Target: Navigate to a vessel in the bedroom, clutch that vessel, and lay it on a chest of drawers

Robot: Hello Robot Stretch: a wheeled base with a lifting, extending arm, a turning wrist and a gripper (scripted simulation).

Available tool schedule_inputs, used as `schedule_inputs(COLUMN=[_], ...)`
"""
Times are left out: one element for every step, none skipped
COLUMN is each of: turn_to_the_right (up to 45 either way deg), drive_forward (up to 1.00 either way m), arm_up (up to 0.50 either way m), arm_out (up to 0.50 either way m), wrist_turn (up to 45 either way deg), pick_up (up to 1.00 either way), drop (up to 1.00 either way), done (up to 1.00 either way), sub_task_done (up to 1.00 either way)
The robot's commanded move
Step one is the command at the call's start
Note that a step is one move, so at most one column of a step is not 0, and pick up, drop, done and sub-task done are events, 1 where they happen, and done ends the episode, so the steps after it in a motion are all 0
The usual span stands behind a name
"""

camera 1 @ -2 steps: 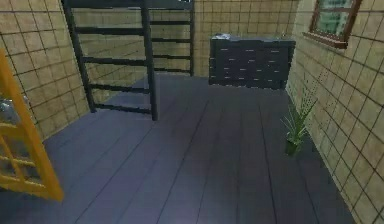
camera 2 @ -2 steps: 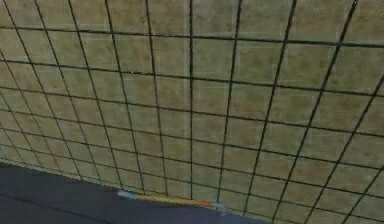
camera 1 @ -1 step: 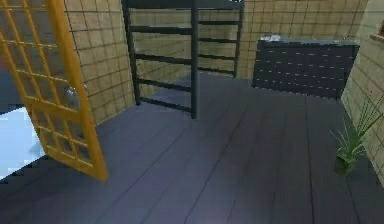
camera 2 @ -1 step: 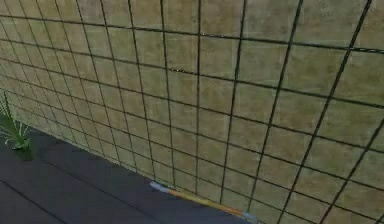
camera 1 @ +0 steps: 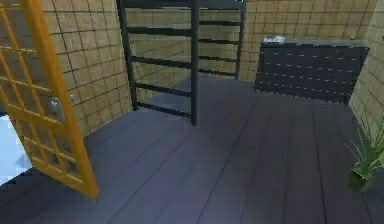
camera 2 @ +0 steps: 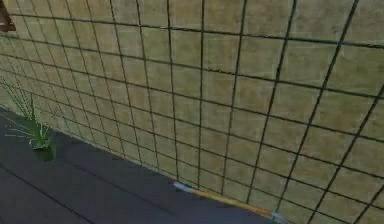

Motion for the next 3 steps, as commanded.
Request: schedule_inputs(turn_to_the_right=[-18.0, 0.0, -27.0], drive_forward=[0.00, 0.30, 0.00], arm_up=[0.00, 0.00, 0.00], arm_out=[0.00, 0.00, 0.00], wrist_turn=[0.0, 0.0, 0.0], pick_up=[0.00, 0.00, 0.00], drop=[0.00, 0.00, 0.00], done=[0.00, 0.00, 0.00], sub_task_done=[0.00, 0.00, 0.00])
